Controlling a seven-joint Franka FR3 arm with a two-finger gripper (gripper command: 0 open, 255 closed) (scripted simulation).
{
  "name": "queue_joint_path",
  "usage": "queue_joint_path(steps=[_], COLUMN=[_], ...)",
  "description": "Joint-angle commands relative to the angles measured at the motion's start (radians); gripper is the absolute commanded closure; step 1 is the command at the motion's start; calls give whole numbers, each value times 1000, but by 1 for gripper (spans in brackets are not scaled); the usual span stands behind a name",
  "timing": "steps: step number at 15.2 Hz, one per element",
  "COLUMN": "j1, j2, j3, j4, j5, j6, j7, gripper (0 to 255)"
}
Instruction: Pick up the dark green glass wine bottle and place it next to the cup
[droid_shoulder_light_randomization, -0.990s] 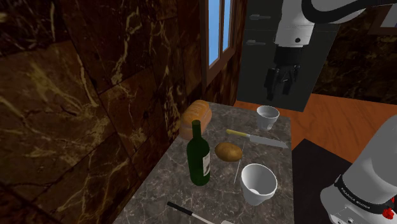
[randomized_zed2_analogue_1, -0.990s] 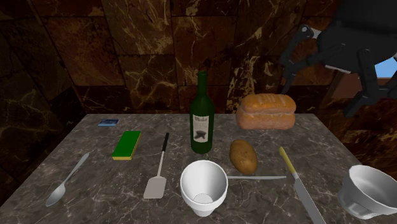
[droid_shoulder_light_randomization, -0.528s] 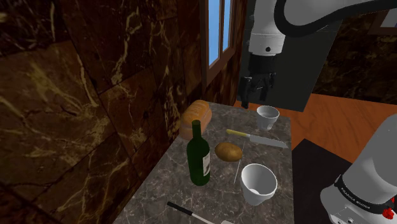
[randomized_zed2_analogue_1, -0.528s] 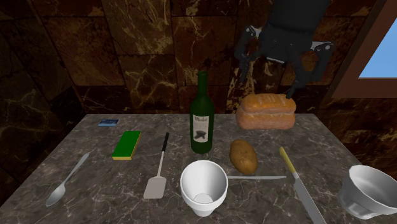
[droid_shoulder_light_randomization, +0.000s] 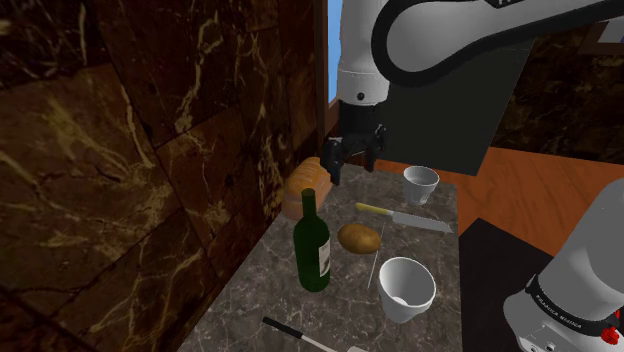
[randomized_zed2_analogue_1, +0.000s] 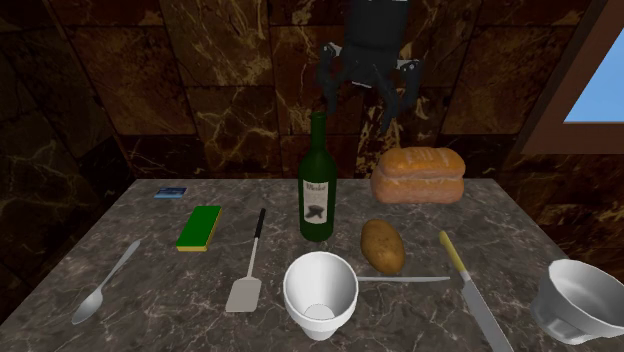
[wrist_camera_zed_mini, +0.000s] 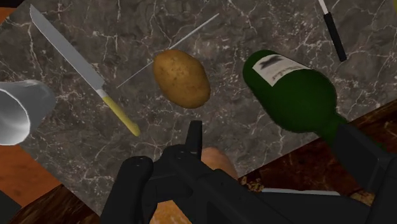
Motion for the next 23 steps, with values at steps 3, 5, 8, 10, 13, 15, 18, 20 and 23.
queue_joint_path(steps=[3,5,8,10,13,15,18,20,23], j1=[5,11,19,20,22,22,22,22,22], j2=[136,211,261,269,283,290,290,290,290], j3=[77,111,129,131,133,135,135,135,135], j4=[115,179,211,191,164,150,151,151,151], j5=[-66,-113,-148,-151,-158,-162,-162,-162,-162], j6=[41,54,71,98,137,157,157,157,157], j7=[118,182,223,225,230,233,233,233,233], gripper=[0,0,0,0,0,0,0,0,255])
